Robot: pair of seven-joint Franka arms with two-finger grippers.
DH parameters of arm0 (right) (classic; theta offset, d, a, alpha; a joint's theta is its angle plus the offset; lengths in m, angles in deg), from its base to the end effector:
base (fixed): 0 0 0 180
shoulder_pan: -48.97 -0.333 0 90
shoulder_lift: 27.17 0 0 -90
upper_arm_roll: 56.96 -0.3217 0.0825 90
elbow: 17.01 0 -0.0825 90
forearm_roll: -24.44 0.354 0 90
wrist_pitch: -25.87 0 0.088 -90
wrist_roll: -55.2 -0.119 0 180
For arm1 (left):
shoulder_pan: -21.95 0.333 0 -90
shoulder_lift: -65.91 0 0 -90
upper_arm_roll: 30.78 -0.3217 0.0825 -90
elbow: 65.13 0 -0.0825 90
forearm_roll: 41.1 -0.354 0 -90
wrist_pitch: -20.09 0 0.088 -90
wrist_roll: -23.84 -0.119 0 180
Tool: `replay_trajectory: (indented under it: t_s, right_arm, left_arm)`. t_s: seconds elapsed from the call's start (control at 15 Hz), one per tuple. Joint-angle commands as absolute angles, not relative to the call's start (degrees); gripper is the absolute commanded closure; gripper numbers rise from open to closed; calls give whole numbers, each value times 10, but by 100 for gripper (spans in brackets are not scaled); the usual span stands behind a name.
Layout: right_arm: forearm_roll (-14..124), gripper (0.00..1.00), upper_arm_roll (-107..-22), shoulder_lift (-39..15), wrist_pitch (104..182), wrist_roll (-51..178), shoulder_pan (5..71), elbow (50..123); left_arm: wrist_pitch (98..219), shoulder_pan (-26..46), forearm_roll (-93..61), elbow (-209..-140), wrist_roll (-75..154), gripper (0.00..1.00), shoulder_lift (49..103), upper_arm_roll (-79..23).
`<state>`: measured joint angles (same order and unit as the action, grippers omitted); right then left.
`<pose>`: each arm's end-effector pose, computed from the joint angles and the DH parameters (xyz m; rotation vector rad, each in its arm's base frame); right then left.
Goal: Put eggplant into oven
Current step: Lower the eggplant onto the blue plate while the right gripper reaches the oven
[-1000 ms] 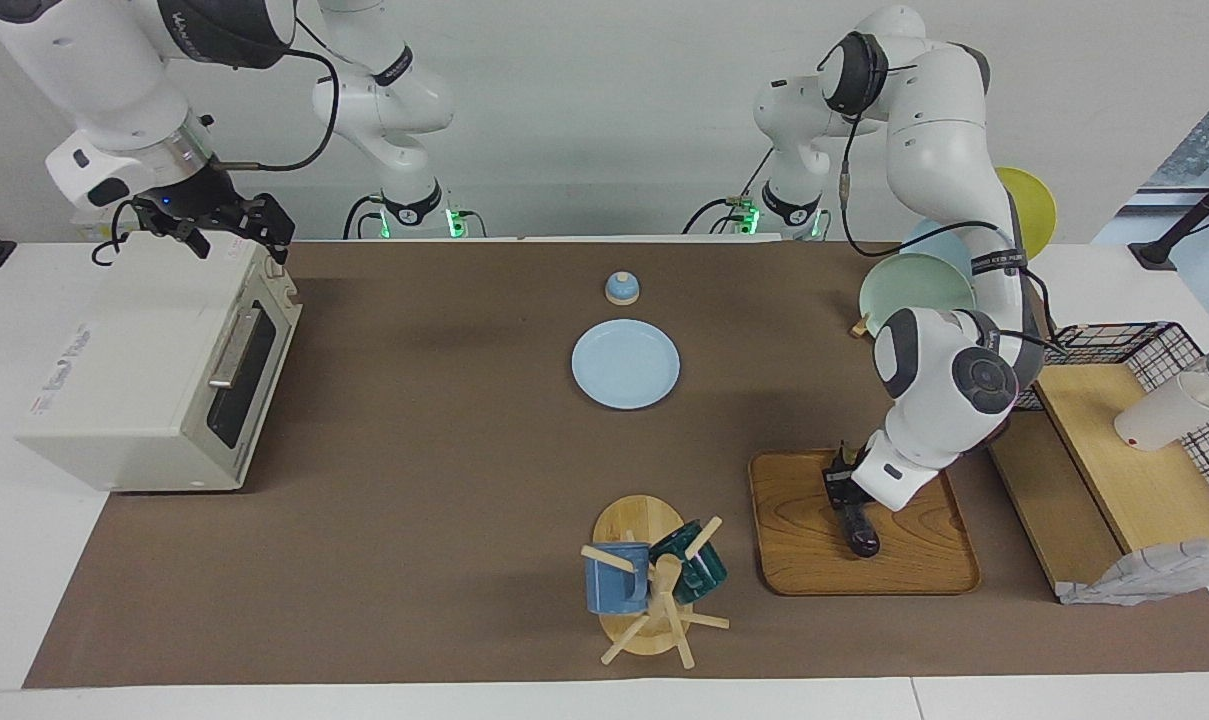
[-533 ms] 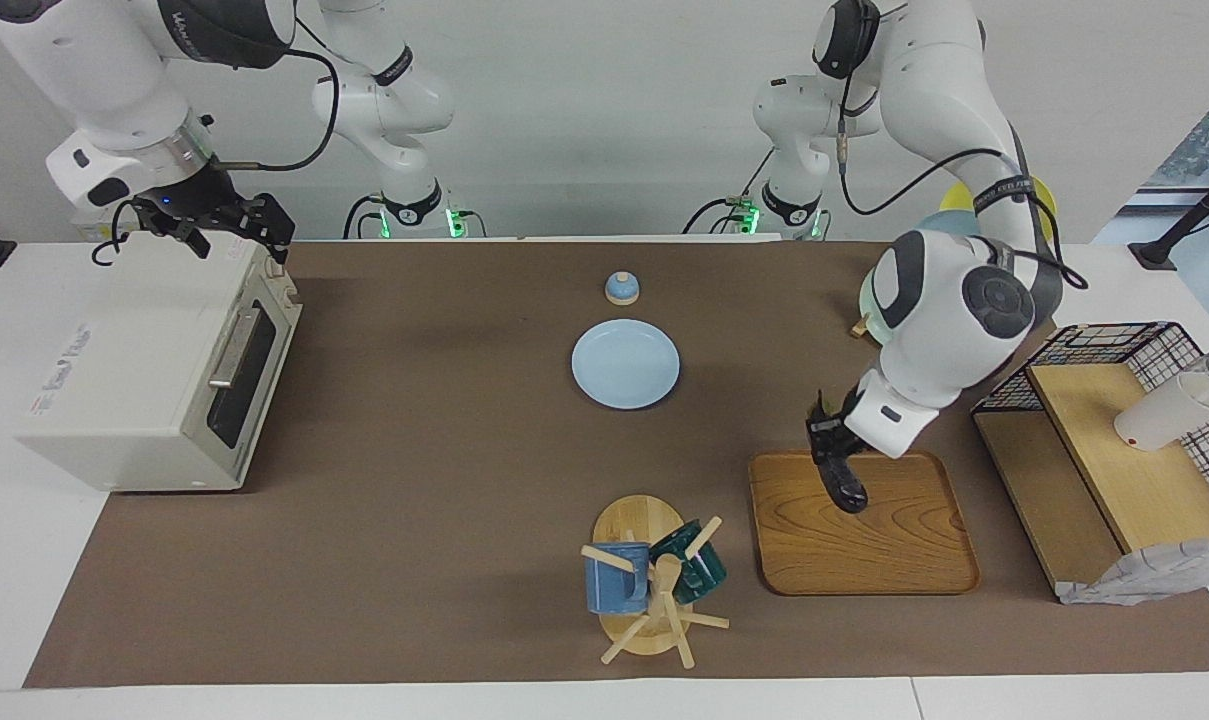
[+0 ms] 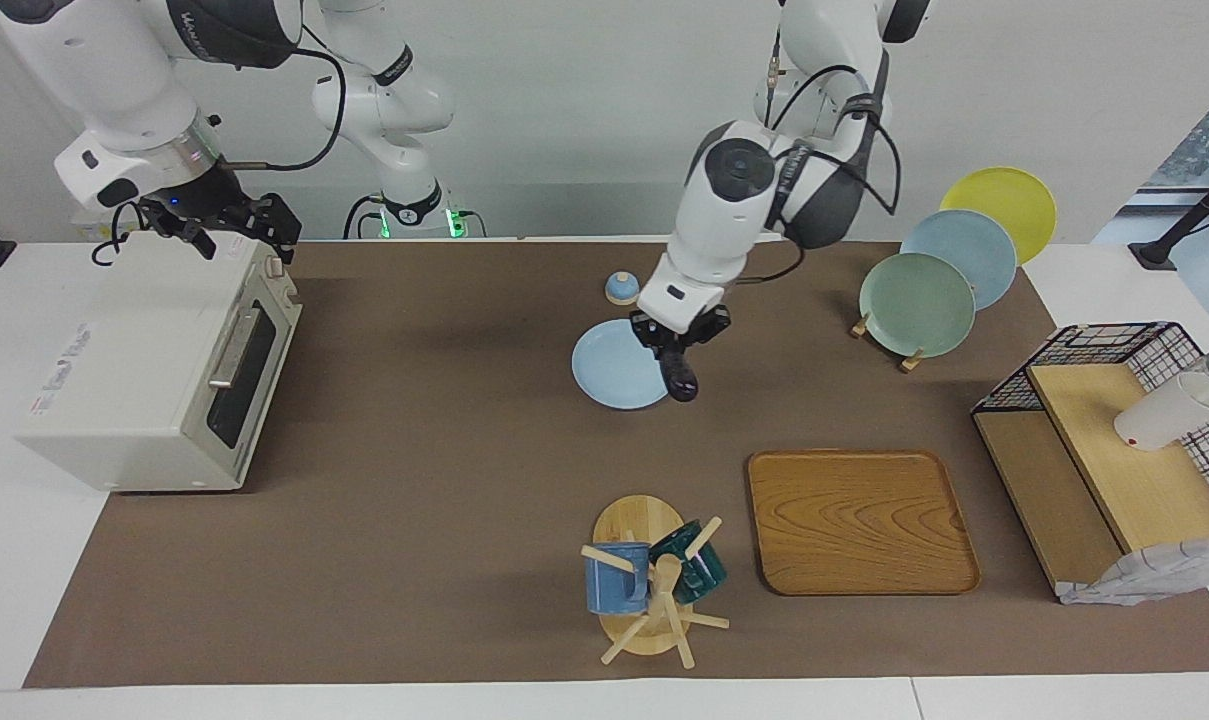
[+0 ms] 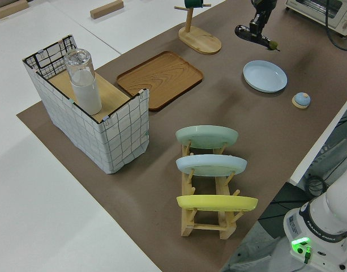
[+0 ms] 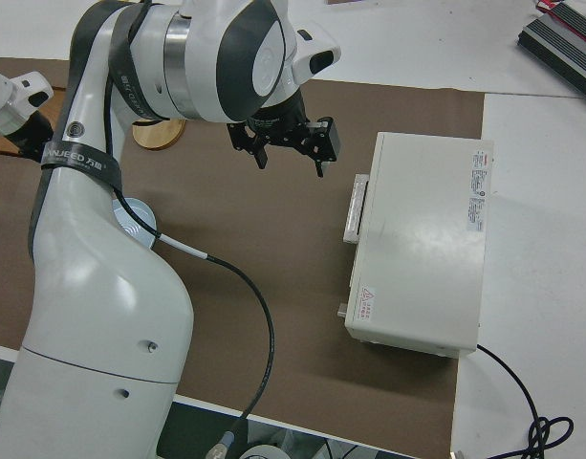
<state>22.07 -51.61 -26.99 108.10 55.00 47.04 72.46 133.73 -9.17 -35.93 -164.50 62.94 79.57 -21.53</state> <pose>0.5077 -0.0356 0.6099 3.0954 -0.1024 -0.2025 0.4599 -0.3904 0.4477 3.0384 0.0277 -0.1020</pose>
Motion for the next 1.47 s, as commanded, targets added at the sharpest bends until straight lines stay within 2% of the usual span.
replay_trajectory:
  t_s: [0.0,0.07,0.2,0.33,0.93,1.0,1.07,1.13,1.2,1.27,1.4]
  right_arm:
    - [241,70,-518,-303,1134,551,478,787]
    - [241,100,-518,-312,1138,569,479,810]
    - [240,100,-518,-343,1201,582,477,882]
    - [219,100,-518,-361,1254,586,470,929]
    - [99,100,-518,-359,1330,655,482,995]
    - [95,100,-518,-359,1347,657,491,1004]
    - [95,100,-518,-358,1353,659,493,1008]
    - [93,100,-518,-354,1356,658,493,1009]
    - [92,100,-518,-348,1367,660,495,1013]
    - [91,100,-518,-346,1375,660,502,1019]
    - [84,100,-518,-345,1381,663,508,1028]
  left_arm:
    - [1465,-145,-352,-1827,657,100,711,-230]
    - [1500,-167,-352,-1860,669,100,708,-230]
    - [1541,-188,-352,-1890,678,100,725,-230]
    - [1553,-184,-352,-1889,675,100,738,-230]
    - [1582,-159,-353,-1888,644,100,751,-230]
    - [1583,-158,-352,-1888,645,84,752,-230]
    - [1583,-158,-353,-1885,646,45,753,-230]
    - [1578,-155,-352,-1884,646,17,753,-230]
    - [1577,-150,-353,-1880,644,12,754,-231]
    - [1572,-141,-353,-1875,644,0,755,-231]
    - [1548,-135,-353,-1864,631,0,753,-233]
